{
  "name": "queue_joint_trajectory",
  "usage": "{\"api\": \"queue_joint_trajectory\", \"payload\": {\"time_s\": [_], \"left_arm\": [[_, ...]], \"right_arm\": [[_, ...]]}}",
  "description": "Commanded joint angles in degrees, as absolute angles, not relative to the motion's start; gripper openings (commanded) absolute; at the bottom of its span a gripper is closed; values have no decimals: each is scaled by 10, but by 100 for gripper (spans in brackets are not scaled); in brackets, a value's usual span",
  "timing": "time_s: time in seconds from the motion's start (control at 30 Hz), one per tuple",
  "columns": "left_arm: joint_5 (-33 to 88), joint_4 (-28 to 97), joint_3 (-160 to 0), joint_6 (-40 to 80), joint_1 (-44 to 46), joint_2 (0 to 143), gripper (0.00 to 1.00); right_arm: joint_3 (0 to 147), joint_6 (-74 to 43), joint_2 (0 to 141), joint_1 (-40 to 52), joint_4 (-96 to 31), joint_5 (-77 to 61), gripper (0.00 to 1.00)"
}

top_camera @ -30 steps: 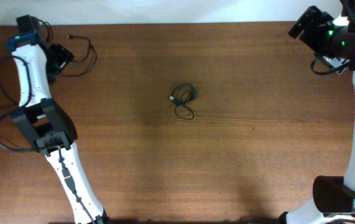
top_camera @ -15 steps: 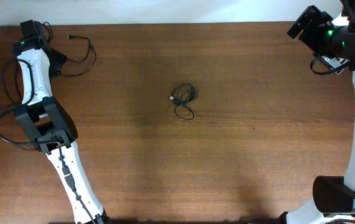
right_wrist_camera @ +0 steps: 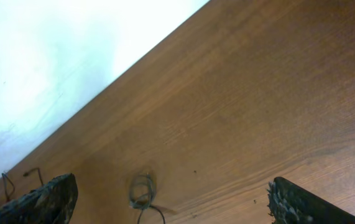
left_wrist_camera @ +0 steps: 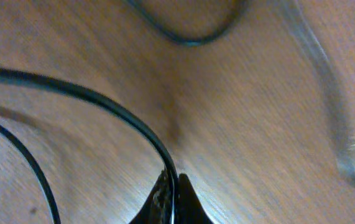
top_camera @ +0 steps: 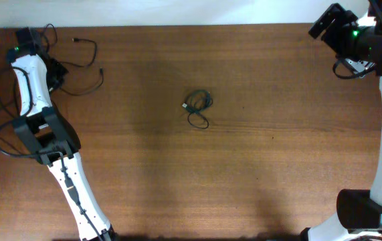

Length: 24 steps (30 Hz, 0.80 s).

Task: Untangle cables
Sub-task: 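Lay the cable down at the left side and open the left gripper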

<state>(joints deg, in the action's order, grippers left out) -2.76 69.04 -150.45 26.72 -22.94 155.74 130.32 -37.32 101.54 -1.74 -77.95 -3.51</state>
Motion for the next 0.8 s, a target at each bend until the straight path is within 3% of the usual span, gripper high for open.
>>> {"api": "queue_joint_trajectory", "payload": {"time_s": [0.0, 0.1, 0.23, 0.6, 0.7, 0.73, 0.77], "left_arm": [[51, 757, -1614, 238, -230, 1558, 0], [95, 828, -1691, 198, -230, 1558, 0], [54, 967, -1702, 190, -242, 1558, 0], [25, 967, -1671, 188, -363, 1558, 0], [-14, 965, -1632, 187, -367, 1558, 22], [-15, 960, -1623, 187, -367, 1558, 66], [-15, 954, -1620, 187, -367, 1558, 78]], "right_arm": [[1307, -375, 1016, -19, -778, -39, 98], [1307, -375, 1016, -19, -778, -39, 98], [1307, -375, 1016, -19, -778, -39, 98], [1307, -375, 1016, -19, -791, -39, 98], [1307, -375, 1016, -19, -791, -39, 98], [1307, -375, 1016, -19, -791, -39, 98], [1307, -375, 1016, -19, -791, -39, 98]]}}
